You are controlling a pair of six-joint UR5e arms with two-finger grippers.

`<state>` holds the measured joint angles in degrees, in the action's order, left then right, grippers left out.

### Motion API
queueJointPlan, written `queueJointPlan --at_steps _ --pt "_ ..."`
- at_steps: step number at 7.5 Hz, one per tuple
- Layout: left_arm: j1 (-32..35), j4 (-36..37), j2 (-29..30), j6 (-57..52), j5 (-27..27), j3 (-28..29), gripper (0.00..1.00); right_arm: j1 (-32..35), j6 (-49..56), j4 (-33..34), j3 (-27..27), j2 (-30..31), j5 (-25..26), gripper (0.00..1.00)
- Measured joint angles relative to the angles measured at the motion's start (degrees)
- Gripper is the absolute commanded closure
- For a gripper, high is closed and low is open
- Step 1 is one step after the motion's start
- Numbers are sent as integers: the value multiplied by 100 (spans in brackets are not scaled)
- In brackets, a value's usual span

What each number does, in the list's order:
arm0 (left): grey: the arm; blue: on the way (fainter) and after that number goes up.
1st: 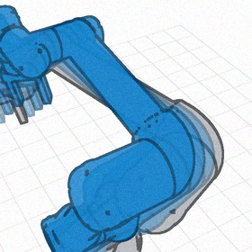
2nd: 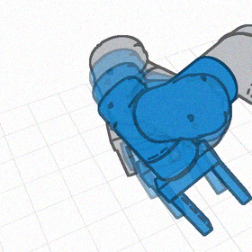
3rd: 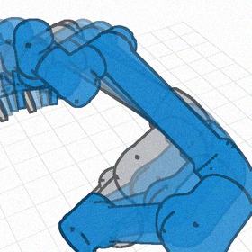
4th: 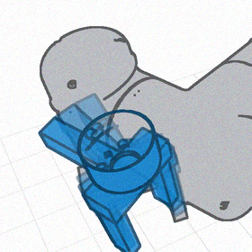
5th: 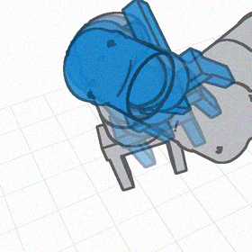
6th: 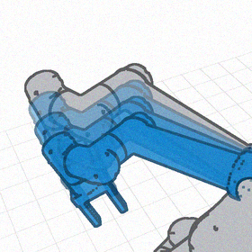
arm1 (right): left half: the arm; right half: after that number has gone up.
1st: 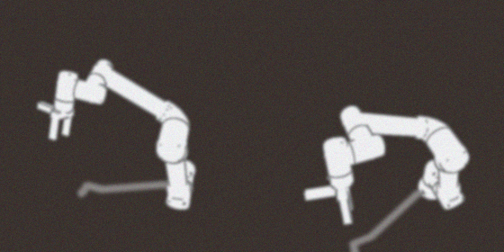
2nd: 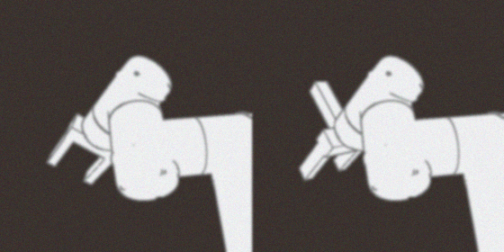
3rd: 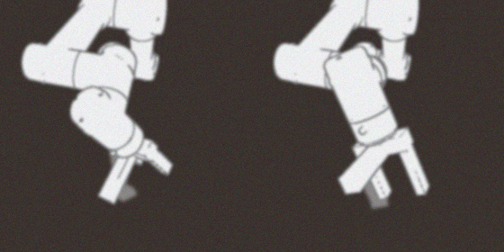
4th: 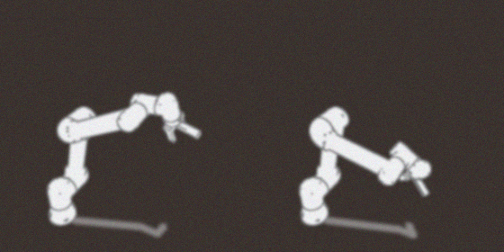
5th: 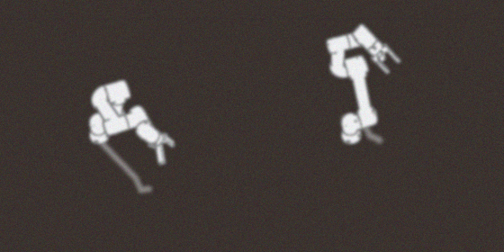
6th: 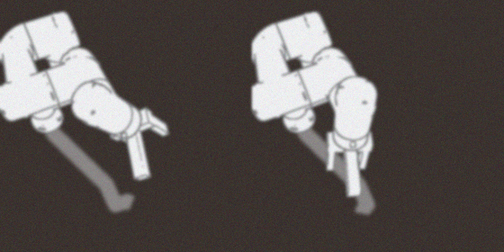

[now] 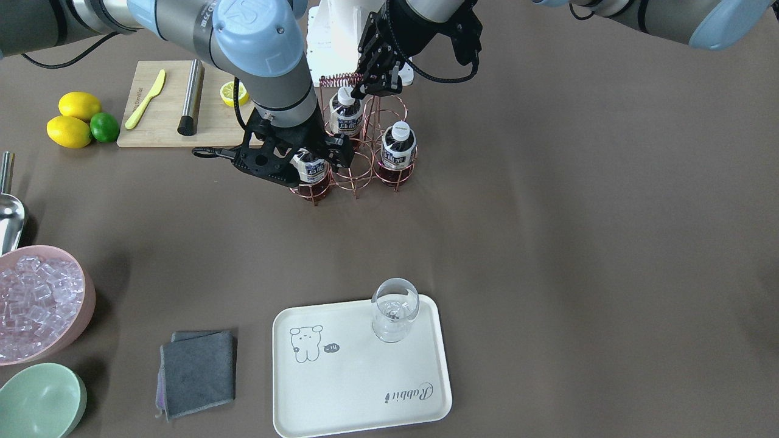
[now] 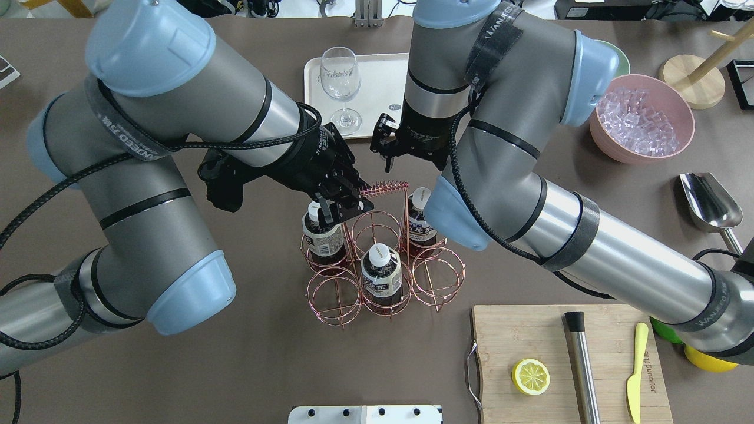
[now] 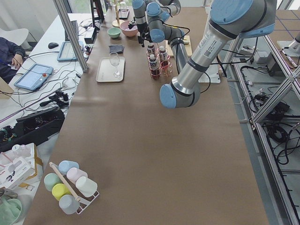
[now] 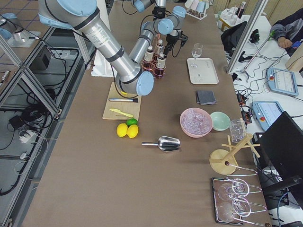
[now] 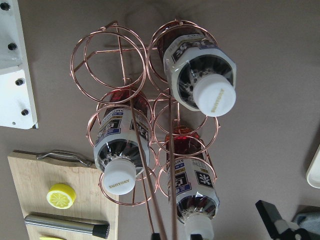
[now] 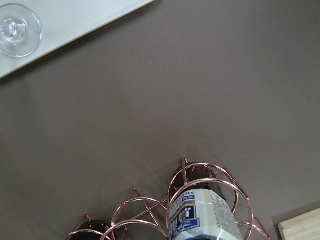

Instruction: Take tea from basket to plate

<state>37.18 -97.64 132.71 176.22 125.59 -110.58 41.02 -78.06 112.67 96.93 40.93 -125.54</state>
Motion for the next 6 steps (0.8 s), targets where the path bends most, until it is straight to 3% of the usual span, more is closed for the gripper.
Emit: queueJointPlan --at_steps 2,4,5,6 --pt "0 -1 0 0 0 2 100 -83 46 89 74 26 -5 26" --pt "0 -16 -2 0 -6 20 100 -159 85 158 132 63 -16 59" --pt "0 -35 -2 0 -4 41 100 -168 228 293 186 80 -17 84" --pt "0 -65 -4 0 -5 58 100 -170 379 433 285 122 -11 100"
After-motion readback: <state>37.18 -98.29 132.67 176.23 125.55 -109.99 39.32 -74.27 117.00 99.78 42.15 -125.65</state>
